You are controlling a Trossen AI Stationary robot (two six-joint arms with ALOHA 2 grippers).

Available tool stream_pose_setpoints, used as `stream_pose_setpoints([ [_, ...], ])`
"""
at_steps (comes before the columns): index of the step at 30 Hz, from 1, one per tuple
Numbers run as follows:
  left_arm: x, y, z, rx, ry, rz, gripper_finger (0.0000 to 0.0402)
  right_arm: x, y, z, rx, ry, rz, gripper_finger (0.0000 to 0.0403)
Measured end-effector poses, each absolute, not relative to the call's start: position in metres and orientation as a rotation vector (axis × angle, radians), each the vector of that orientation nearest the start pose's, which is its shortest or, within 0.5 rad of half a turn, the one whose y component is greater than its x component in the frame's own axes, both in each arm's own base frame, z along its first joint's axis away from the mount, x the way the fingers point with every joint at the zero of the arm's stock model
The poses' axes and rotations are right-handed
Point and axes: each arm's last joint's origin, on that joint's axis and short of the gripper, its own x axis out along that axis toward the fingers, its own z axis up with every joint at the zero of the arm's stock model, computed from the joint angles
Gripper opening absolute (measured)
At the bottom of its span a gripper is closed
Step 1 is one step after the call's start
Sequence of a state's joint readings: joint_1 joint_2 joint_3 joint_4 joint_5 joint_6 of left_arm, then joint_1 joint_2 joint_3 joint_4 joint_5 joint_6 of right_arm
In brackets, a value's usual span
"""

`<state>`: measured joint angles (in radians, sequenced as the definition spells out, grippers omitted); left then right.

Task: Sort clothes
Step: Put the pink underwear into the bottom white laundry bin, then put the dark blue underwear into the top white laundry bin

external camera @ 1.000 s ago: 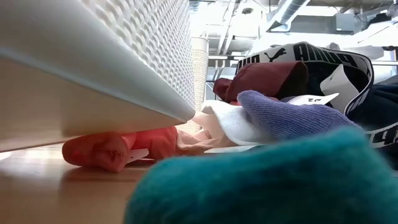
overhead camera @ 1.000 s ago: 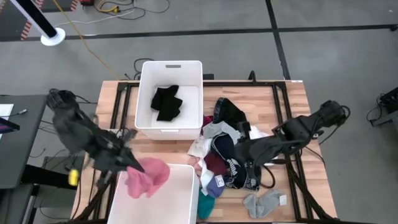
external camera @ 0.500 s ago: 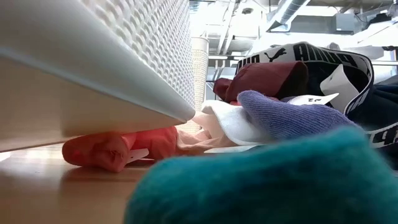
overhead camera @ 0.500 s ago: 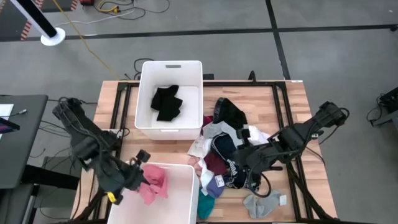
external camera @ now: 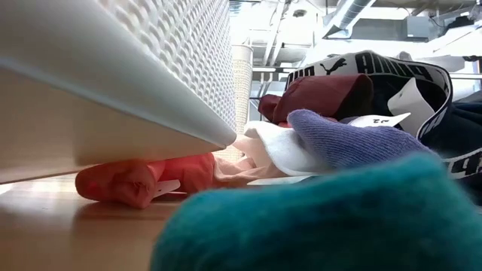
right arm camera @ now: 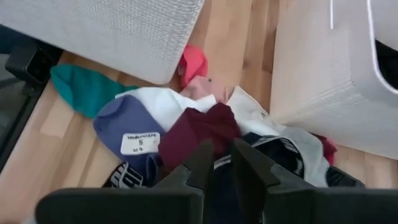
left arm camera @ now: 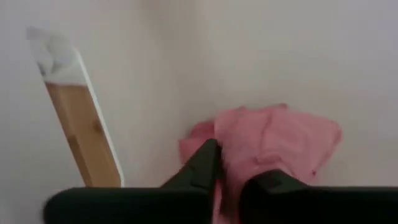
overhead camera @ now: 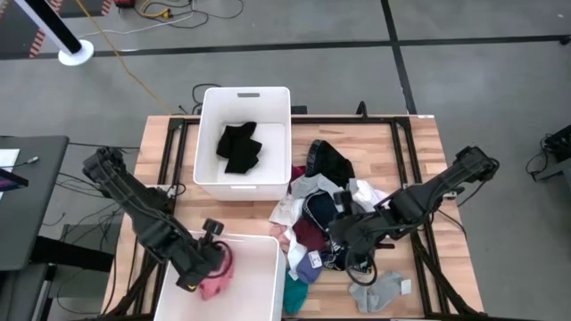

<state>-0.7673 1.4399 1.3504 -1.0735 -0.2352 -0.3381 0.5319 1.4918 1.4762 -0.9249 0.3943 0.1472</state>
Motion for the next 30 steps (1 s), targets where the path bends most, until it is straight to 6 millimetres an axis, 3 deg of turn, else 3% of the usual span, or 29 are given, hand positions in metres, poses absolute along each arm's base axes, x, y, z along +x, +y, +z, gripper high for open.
stream_pose_setpoints([
  [4, 0.200, -0.184, 0.311, 0.242, 1.099, -0.265, 0.0118, 0.266, 0.137, 0.327, -0.247, 0.899, 0.017, 0.0107],
  [9, 0.202, -0.186, 0.312, 0.209, 1.080, -0.262, 0.0221, 0.269, 0.132, 0.298, -0.204, 0.937, -0.033, 0.0181],
  [13, 0.204, -0.187, 0.313, 0.197, 1.058, -0.271, 0.0273, 0.270, 0.132, 0.281, -0.177, 0.925, -0.042, 0.0234],
  [20, 0.207, -0.191, 0.329, 0.192, 0.981, -0.319, 0.0288, 0.272, 0.133, 0.262, -0.152, 0.887, -0.038, 0.0253],
  [30, 0.213, -0.193, 0.363, 0.287, 0.826, -0.416, 0.0288, 0.270, 0.119, 0.235, -0.126, 0.949, -0.105, 0.0209],
])
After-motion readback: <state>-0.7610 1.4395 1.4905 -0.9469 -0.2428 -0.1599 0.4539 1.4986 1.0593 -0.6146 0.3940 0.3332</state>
